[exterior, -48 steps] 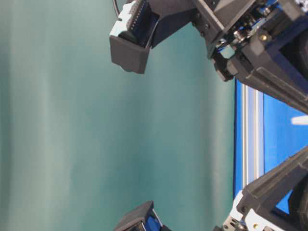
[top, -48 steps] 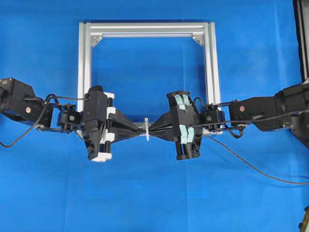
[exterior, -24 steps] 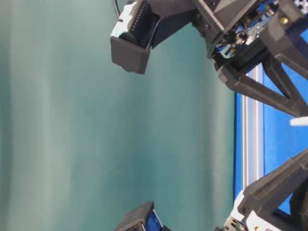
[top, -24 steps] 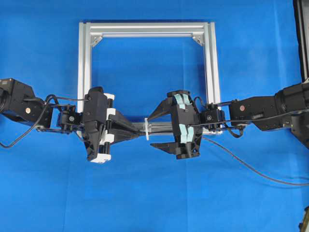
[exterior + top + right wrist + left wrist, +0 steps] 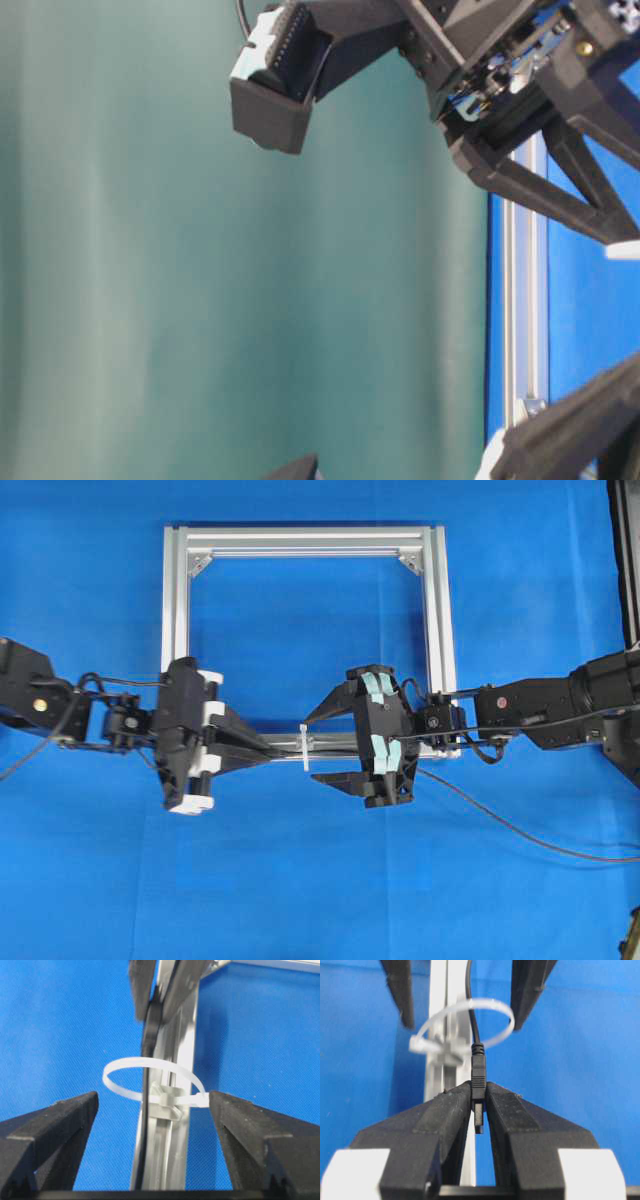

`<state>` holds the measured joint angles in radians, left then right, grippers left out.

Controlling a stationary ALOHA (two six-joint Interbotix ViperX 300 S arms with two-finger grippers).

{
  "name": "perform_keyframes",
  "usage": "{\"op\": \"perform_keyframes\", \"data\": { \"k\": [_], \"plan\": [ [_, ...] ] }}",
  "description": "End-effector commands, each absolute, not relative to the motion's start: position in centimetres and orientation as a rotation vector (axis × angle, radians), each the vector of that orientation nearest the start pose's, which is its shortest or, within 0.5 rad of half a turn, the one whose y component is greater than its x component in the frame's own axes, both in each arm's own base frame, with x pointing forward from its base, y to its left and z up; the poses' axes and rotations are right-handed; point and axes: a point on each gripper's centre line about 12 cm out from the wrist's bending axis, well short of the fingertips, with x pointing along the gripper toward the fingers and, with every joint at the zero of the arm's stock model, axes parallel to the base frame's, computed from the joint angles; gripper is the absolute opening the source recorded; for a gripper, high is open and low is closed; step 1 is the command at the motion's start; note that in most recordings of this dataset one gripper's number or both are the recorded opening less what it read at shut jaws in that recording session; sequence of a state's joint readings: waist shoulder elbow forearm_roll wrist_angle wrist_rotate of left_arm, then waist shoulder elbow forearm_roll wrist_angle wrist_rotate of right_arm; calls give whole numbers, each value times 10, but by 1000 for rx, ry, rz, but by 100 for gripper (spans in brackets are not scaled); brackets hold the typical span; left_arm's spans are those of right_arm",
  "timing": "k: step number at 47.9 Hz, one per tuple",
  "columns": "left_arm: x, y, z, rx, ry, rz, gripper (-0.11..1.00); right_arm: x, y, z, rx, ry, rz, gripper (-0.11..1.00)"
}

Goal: Insert the wire through the string loop located in the center.
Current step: 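Open the right gripper and pull the cable leftward with the left gripper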

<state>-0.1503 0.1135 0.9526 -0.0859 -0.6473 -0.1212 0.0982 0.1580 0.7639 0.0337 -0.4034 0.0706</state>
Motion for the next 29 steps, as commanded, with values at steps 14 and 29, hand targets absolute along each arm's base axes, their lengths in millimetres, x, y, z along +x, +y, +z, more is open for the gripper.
{"op": "perform_keyframes", "data": {
  "k": [14, 29],
  "plan": [
    [291, -38, 116, -145, 432, -58, 9, 390, 36, 130, 69, 482, 59, 79],
    [246, -37, 111, -137, 469, -77, 9, 390, 36, 130, 69, 483, 59, 79]
  ]
}}
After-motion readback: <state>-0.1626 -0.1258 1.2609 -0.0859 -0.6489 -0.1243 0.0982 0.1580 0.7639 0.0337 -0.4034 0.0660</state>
